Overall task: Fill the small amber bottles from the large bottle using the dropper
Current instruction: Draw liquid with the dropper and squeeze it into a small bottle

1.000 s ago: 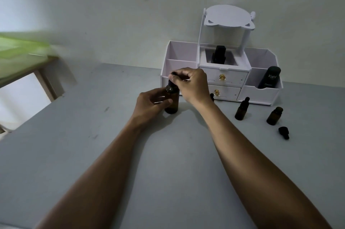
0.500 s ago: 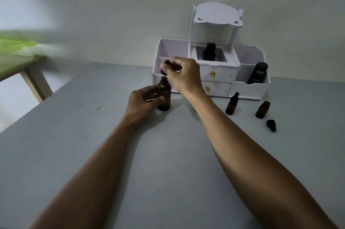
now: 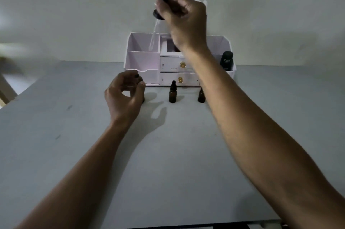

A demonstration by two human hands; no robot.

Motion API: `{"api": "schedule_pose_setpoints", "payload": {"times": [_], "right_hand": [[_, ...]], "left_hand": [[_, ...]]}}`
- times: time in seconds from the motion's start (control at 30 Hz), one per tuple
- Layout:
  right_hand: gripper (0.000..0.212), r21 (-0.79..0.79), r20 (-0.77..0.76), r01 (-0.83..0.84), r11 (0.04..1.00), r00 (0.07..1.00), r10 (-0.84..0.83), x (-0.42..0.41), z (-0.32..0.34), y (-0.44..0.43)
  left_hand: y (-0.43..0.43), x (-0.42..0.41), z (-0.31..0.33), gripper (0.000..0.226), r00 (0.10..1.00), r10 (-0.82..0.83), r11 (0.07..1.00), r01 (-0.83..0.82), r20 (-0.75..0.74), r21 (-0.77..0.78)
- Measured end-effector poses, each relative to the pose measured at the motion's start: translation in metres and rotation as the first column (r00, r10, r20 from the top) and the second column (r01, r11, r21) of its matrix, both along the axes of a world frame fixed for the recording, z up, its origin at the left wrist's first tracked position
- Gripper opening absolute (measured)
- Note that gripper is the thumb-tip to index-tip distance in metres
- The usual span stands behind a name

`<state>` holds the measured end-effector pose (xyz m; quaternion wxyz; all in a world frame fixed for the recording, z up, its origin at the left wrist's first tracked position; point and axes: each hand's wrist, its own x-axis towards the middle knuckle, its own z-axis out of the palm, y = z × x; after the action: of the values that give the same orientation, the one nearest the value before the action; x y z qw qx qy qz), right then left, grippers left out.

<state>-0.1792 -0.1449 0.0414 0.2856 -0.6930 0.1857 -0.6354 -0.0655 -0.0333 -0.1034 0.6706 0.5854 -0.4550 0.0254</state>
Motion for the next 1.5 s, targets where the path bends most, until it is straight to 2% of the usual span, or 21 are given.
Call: {"api": "schedule_pose_setpoints", "payload": {"times": [0.13, 0.27, 0.5, 0.67, 0.9, 1.13, 1.33, 1.5], "right_hand": [[0.014, -0.017, -0.007, 0.096, 0.995, 0.995, -0.096, -0.059, -0.004, -0.015], [0.010, 0.072, -0.019, 0.179, 0.981, 0.984, -0.178, -0.116, -0.017, -0.033], [0.007, 0.210, -0.025, 0.289, 0.934, 0.957, -0.290, -0.181, -0.045, -0.056], [0.005, 0.265, 0.004, 0.307, 0.914, 0.948, -0.319, -0.204, -0.059, -0.067], [0.003, 0.317, 0.010, 0.309, 0.897, 0.944, -0.328, -0.214, -0.074, -0.078], [0.005, 0.333, -0.010, 0.317, 0.888, 0.943, -0.332, -0.212, -0.087, -0.082], [0.007, 0.352, -0.025, 0.316, 0.881, 0.944, -0.329, -0.209, -0.093, -0.085], [0.006, 0.333, -0.043, 0.323, 0.886, 0.944, -0.328, -0.207, -0.093, -0.085]], "left_hand": [[-0.011, -0.043, 0.001, 0.019, 0.991, -0.131, 0.991, 0.130, 0.027, 0.019], [-0.026, -0.090, 0.000, 0.020, 0.960, -0.275, 0.959, 0.271, 0.048, 0.079], [-0.066, -0.149, -0.013, 0.038, 0.897, -0.437, 0.863, 0.439, -0.063, 0.250], [-0.099, -0.168, -0.023, 0.054, 0.893, -0.434, 0.820, 0.446, -0.118, 0.359], [-0.134, -0.183, -0.030, 0.060, 0.888, -0.416, 0.783, 0.459, -0.195, 0.421], [-0.151, -0.186, -0.034, 0.054, 0.890, -0.408, 0.776, 0.456, -0.206, 0.436], [-0.152, -0.188, -0.033, 0.032, 0.874, -0.444, 0.778, 0.486, -0.200, 0.399], [-0.152, -0.188, -0.033, 0.029, 0.871, -0.456, 0.782, 0.490, -0.181, 0.386]]}}
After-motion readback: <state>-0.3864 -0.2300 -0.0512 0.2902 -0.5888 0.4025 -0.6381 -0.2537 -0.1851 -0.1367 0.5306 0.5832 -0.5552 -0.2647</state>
